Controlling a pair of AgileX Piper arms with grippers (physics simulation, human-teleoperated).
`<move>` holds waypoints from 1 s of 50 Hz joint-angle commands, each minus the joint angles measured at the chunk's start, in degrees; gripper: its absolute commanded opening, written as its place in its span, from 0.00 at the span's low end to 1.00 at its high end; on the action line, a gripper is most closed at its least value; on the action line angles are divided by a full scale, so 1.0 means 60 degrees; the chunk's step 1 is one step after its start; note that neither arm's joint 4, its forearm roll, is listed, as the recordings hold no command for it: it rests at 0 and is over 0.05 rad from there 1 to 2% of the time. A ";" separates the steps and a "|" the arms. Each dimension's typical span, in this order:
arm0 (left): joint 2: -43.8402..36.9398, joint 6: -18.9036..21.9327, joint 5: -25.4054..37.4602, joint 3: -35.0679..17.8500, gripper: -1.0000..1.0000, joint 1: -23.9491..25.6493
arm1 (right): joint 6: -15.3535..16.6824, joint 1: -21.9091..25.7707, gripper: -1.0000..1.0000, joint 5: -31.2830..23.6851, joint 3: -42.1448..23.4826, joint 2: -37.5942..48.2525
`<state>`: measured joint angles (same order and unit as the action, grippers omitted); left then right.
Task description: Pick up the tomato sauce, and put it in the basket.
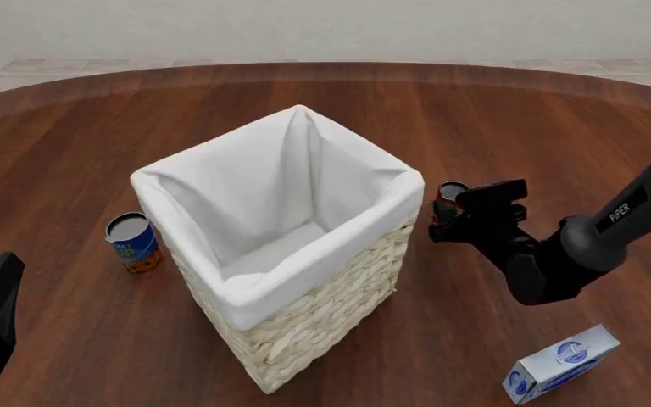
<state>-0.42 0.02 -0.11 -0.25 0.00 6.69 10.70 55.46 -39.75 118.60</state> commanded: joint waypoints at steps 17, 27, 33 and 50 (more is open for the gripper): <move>-0.0001 0.0000 0.0000 0.0000 1.00 0.0001 | 0.0043 0.0011 0.00 -0.0464 0.0740 -0.1727; 0.0000 0.0000 0.0000 0.0000 1.00 0.0000 | 0.0088 0.0016 0.00 -0.0682 0.1098 -0.2420; 0.0001 -0.0001 0.0000 0.0000 1.00 0.0000 | 0.0134 0.0043 0.00 -0.0922 0.1282 -0.2942; 0.0000 0.0000 0.0000 0.0000 1.00 0.0002 | 0.0299 0.0079 0.00 -0.1615 0.1737 -0.4309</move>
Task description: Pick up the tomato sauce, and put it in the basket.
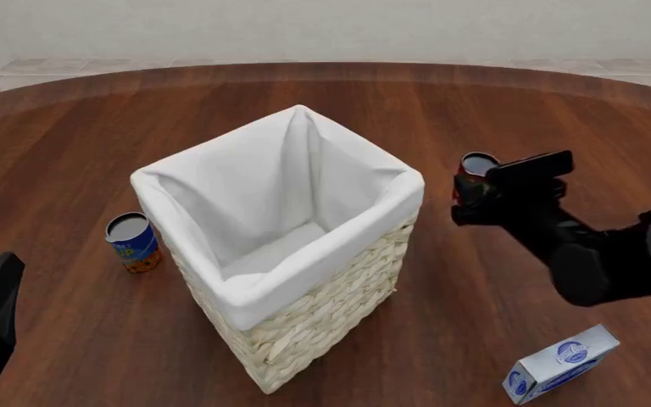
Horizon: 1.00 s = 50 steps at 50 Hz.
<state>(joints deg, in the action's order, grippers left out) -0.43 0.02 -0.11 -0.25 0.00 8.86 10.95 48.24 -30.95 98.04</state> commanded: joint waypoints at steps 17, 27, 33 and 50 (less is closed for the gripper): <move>0.0000 0.0000 0.0000 0.0000 1.00 -0.0003 | 0.0086 0.0207 0.00 -0.1799 0.0736 -0.3067; 0.0001 0.0000 0.0000 0.0000 1.00 -0.0002 | 0.0136 0.0324 0.00 -0.2784 0.0841 -0.4340; 0.0002 0.0000 0.0000 0.0000 1.00 0.0000 | 0.0135 0.0452 0.00 -0.3547 0.0770 -0.5223; 0.0003 -0.0001 0.0000 0.0000 1.00 0.0001 | 0.0142 0.0941 0.00 -0.6065 0.0008 -0.7013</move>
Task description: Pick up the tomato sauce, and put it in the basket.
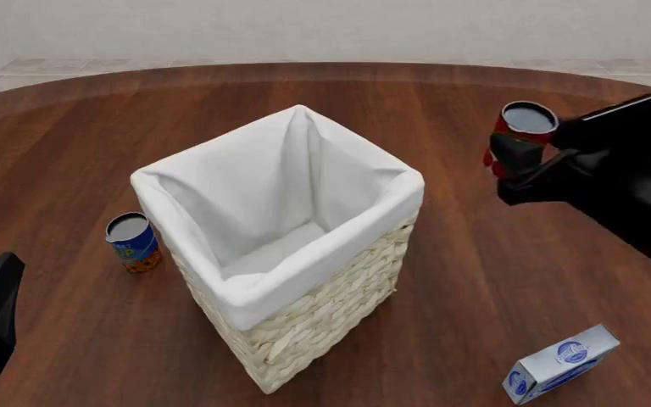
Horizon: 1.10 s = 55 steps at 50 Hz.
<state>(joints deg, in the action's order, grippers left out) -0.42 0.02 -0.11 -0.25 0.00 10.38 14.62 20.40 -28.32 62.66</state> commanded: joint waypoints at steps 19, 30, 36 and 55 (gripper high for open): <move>0.0001 0.0000 0.0000 0.0000 1.00 -0.0001 | 0.0074 0.0996 0.00 -0.2951 -0.1162 -0.2038; 0.0000 -0.0001 0.0000 0.0000 1.00 -0.0002 | 0.0141 0.1396 0.00 -0.3774 -0.1705 -0.2472; 0.0000 0.0001 0.0000 0.0000 1.00 0.0001 | 0.0139 0.1547 0.00 -0.3995 -0.1844 -0.2601; 0.0001 -0.0001 0.0000 0.0000 1.00 -0.0001 | 0.0125 0.2024 0.00 -0.4533 -0.2325 -0.2828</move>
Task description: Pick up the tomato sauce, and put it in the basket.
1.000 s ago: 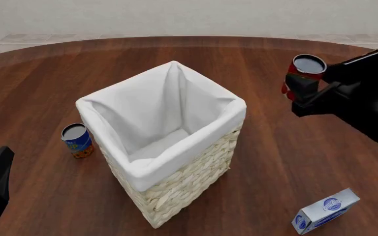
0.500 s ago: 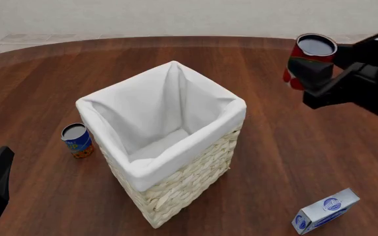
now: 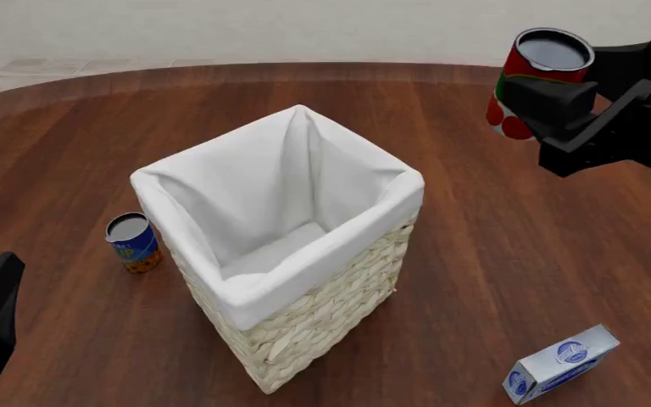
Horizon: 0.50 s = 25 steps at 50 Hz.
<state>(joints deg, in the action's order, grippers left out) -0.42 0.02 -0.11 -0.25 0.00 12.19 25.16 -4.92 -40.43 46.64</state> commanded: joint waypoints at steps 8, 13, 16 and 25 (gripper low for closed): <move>0.0001 -0.0001 0.0000 0.0000 1.00 0.0000 | -0.0180 0.0444 0.00 -0.0390 -0.0423 -0.0140; 0.0001 0.0000 0.0000 0.0000 1.00 0.0000 | -0.0183 0.0528 0.00 -0.0433 -0.0484 -0.0136; 0.0001 0.0000 0.0000 0.0000 1.00 0.0000 | -0.0193 0.0611 0.00 -0.0474 -0.0541 -0.0138; 0.0001 -0.0001 0.0000 0.0000 1.00 -0.0002 | -0.0209 0.0803 0.00 -0.0541 -0.0676 -0.0111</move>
<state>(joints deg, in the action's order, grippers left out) -0.42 0.02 -0.11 -0.25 0.00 12.08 28.70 -7.69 -43.44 45.99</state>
